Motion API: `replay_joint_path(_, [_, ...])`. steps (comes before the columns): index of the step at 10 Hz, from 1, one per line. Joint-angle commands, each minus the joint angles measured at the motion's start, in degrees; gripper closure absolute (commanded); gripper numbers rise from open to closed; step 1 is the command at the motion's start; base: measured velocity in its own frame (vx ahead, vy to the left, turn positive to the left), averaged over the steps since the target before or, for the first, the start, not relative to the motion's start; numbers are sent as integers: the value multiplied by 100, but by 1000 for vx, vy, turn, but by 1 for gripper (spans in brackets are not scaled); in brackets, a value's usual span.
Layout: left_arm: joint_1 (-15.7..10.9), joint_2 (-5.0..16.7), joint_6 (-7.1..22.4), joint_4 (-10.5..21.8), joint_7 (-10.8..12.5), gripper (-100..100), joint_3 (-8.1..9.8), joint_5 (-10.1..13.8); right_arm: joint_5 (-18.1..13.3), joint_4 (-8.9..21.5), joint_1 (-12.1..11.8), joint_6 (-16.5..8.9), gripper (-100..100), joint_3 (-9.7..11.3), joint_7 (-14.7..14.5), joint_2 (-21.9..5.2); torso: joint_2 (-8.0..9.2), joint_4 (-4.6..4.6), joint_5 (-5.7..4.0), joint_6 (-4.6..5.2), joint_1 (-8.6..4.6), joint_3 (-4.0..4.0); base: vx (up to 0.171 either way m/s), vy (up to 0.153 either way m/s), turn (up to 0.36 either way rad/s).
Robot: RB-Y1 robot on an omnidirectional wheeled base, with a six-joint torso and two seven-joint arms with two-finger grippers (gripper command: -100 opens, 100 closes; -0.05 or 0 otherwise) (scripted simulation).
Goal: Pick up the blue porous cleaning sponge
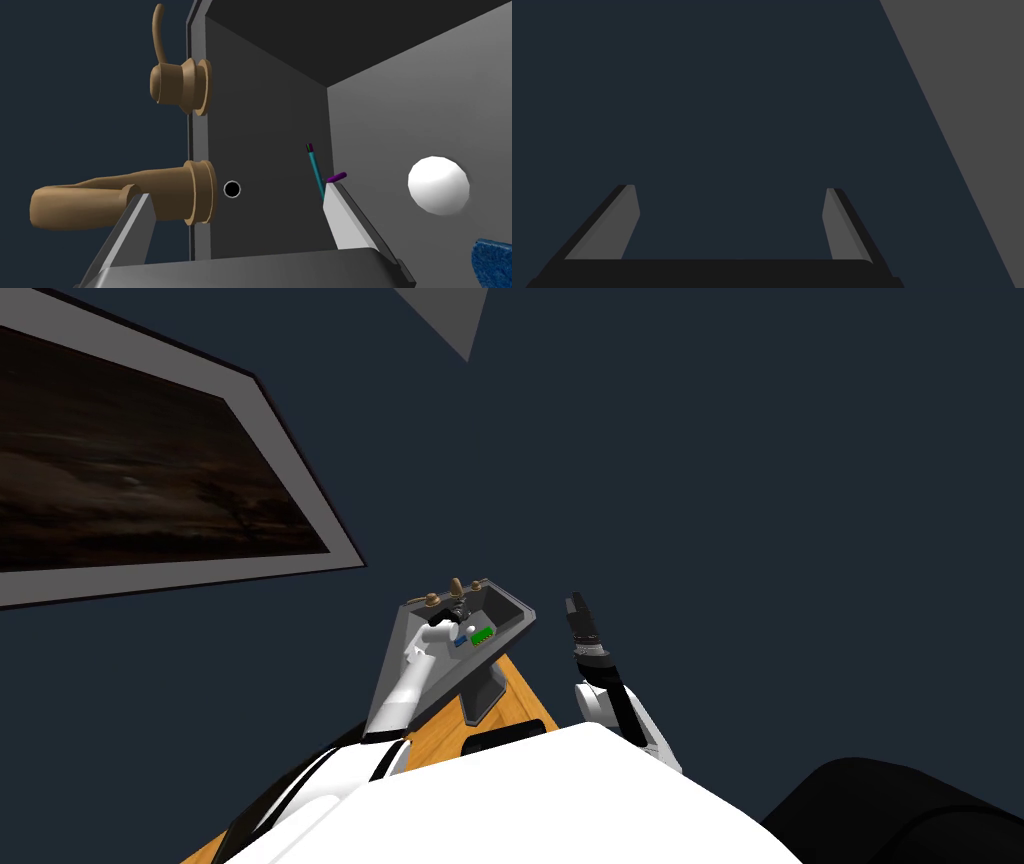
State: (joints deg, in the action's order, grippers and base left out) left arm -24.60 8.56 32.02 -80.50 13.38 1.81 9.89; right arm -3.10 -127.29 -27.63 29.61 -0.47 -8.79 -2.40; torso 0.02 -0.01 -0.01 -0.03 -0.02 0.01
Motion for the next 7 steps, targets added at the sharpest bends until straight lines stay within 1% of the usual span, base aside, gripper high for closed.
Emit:
replay_joint_path(1, [-229,-3,189,280,-17,-100,52,-19,0,0,0,0,0,0,0,0,0,0,0,0,0,0,0,0,0])
replay_joint_path(3, [-546,6,463,616,-28,-100,124,-38,0,0,0,0,0,0,0,0,0,0,0,0,0,0,-6,-4,-21])
replay_joint_path(4, [-546,6,463,643,-28,-100,124,-38,0,0,0,0,0,0,0,0,2,0,0,0,-2,1,-3,-2,-12])
replay_joint_path(7, [-1039,37,908,1196,-18,-100,233,-53,0,0,0,0,0,0,0,0,2,0,0,0,-1,1,-2,-2,-8])
